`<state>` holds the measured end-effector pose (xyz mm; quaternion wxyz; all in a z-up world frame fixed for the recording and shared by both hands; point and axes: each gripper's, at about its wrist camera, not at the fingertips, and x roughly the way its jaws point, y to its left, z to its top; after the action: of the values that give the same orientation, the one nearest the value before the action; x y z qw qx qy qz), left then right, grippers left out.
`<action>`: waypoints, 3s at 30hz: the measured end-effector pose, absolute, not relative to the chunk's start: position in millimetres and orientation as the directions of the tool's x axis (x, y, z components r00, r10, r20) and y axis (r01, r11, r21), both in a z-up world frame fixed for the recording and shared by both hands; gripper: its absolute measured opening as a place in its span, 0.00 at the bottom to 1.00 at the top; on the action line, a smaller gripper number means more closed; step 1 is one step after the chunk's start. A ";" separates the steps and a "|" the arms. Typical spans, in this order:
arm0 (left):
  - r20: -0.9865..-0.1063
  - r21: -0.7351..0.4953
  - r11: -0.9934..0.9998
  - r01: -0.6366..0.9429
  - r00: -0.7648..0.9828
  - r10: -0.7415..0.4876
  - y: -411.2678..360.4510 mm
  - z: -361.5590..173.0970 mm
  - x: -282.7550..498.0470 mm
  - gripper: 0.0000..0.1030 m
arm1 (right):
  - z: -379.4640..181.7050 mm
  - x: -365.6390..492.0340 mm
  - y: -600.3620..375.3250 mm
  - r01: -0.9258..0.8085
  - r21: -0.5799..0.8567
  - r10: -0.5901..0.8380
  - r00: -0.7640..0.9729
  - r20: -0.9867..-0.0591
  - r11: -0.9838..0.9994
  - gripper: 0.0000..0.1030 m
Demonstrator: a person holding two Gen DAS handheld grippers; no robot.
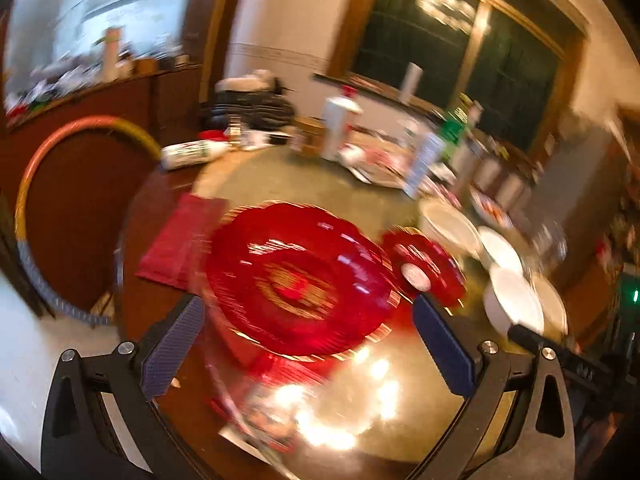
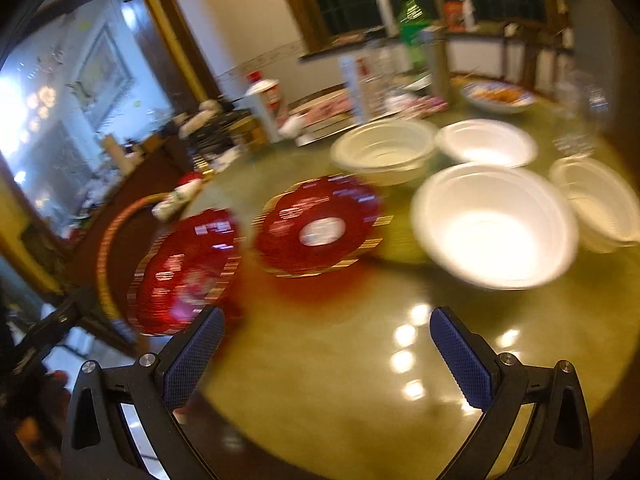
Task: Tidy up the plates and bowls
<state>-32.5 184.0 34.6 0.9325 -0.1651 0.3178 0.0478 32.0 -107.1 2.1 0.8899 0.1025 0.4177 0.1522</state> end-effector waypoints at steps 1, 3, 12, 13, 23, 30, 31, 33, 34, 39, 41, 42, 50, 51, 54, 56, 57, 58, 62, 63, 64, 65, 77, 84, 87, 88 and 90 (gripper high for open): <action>-0.611 -0.295 0.929 -0.221 0.791 -0.006 195.4 31.6 -30.9 1.00 | 0.4 37.6 -95.6 -0.203 0.337 0.390 0.580 -0.715 0.919 1.00; -0.642 -0.299 0.915 -0.271 0.766 0.018 210.8 24.9 -22.7 1.00 | -4.0 47.5 -74.6 -0.222 0.378 0.437 0.533 -0.724 0.899 0.99; -0.700 -0.211 0.919 -0.333 0.708 0.096 229.6 -2.8 16.7 0.93 | -41.2 87.6 -6.1 -0.216 0.518 0.561 0.359 -0.746 0.828 0.68; -0.705 -0.214 0.921 -0.325 0.705 0.085 229.3 -6.8 19.2 0.90 | -46.2 91.4 -4.3 -0.203 0.522 0.560 0.351 -0.750 0.828 0.66; -0.788 -0.167 0.922 -0.350 0.609 0.088 224.3 -43.8 38.0 0.53 | -77.9 118.0 0.8 -0.140 0.542 0.556 0.316 -0.769 0.829 0.40; -0.806 -0.123 0.929 -0.349 0.582 0.112 215.8 -54.3 40.9 0.21 | -83.8 123.9 3.4 -0.146 0.564 0.577 0.340 -0.743 0.813 0.18; -0.805 -0.119 0.928 -0.354 0.582 0.119 216.3 -54.8 41.0 0.19 | -83.1 123.4 3.7 -0.151 0.557 0.571 0.345 -0.745 0.817 0.18; -0.801 -0.104 0.925 -0.366 0.582 0.140 216.2 -54.9 39.8 0.13 | -81.4 122.7 5.4 -0.162 0.540 0.560 0.355 -0.749 0.826 0.18; -0.799 -0.101 0.923 -0.372 0.584 0.148 216.4 -55.1 38.9 0.13 | -81.1 122.2 5.8 -0.167 0.536 0.557 0.360 -0.749 0.828 0.17; -0.787 -0.090 0.919 -0.383 0.593 0.170 213.7 -55.2 36.8 0.13 | -77.8 117.7 8.3 -0.204 0.496 0.535 0.391 -0.749 0.844 0.17; -0.783 -0.096 0.914 -0.393 0.597 0.174 214.3 -54.5 34.9 0.12 | -76.6 116.4 9.0 -0.220 0.483 0.530 0.402 -0.747 0.847 0.17; -0.781 -0.099 0.913 -0.396 0.600 0.175 214.7 -53.7 34.4 0.12 | -75.9 115.6 8.8 -0.227 0.483 0.533 0.407 -0.742 0.846 0.17; -0.702 -0.119 0.899 -0.421 0.677 0.223 211.4 -31.4 13.0 0.12 | -51.6 99.4 17.7 -0.337 0.390 0.514 0.518 -0.683 0.857 0.15; -0.690 -0.117 0.898 -0.424 0.685 0.234 210.0 -28.8 10.2 0.12 | -48.0 96.3 18.6 -0.350 0.373 0.510 0.535 -0.673 0.859 0.15; -0.663 -0.109 0.897 -0.429 0.704 0.256 205.3 -22.7 5.3 0.12 | -40.0 89.2 18.2 -0.371 0.344 0.504 0.568 -0.651 0.862 0.15; -0.652 -0.106 0.895 -0.432 0.710 0.266 204.4 -20.6 3.1 0.12 | -36.2 85.1 18.4 -0.381 0.323 0.497 0.588 -0.638 0.866 0.14; -0.650 -0.105 0.894 -0.436 0.710 0.270 204.2 -20.2 2.3 0.12 | -35.9 83.7 18.6 -0.384 0.315 0.494 0.593 -0.636 0.868 0.14; -0.650 -0.104 0.893 -0.438 0.710 0.273 204.8 -19.9 2.0 0.12 | -35.7 82.8 18.9 -0.387 0.308 0.491 0.596 -0.635 0.869 0.14; -0.654 -0.101 0.892 -0.441 0.705 0.275 203.6 -22.6 1.5 0.12 | -35.5 83.4 19.2 -0.389 0.307 0.491 0.596 -0.635 0.869 0.14; -0.654 -0.101 0.891 -0.442 0.705 0.275 203.4 -23.3 1.1 0.12 | -35.4 83.6 19.1 -0.389 0.307 0.492 0.597 -0.634 0.868 0.14; -0.653 -0.100 0.891 -0.443 0.705 0.277 201.9 -24.2 -0.1 0.12 | -35.6 82.4 18.8 -0.391 0.305 0.491 0.599 -0.633 0.869 0.14; -0.653 -0.099 0.891 -0.442 0.705 0.277 201.0 -24.6 -0.6 0.12 | -35.7 82.2 19.0 -0.391 0.302 0.490 0.600 -0.633 0.869 0.14; -0.634 -0.106 0.894 -0.435 0.722 0.276 199.8 -28.2 -7.4 0.12 | -38.8 77.4 23.7 -0.408 0.265 0.478 0.614 -0.628 0.873 0.14; -0.605 -0.089 0.901 -0.424 0.742 0.289 198.7 -26.3 -12.8 0.13 | -40.2 74.5 20.7 -0.424 0.273 0.498 0.628 -0.598 0.863 0.14; -0.601 -0.077 0.907 -0.413 0.745 0.288 198.2 -25.4 -10.9 0.13 | -42.2 75.7 20.8 -0.425 0.274 0.499 0.628 -0.597 0.863 0.14; -0.601 -0.067 0.909 -0.411 0.744 0.292 197.2 -25.6 -10.2 0.13 | -43.9 76.8 20.6 -0.424 0.277 0.500 0.625 -0.599 0.862 0.14; -0.603 -0.057 0.912 -0.407 0.741 0.294 196.2 -26.0 -9.4 0.14 | -47.4 78.4 21.1 -0.421 0.283 0.501 0.617 -0.607 0.862 0.14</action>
<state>-9.4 196.2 -26.0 0.9285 -0.0926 0.3061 0.1887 78.4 21.1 -47.4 0.8974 0.0564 0.3542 0.2570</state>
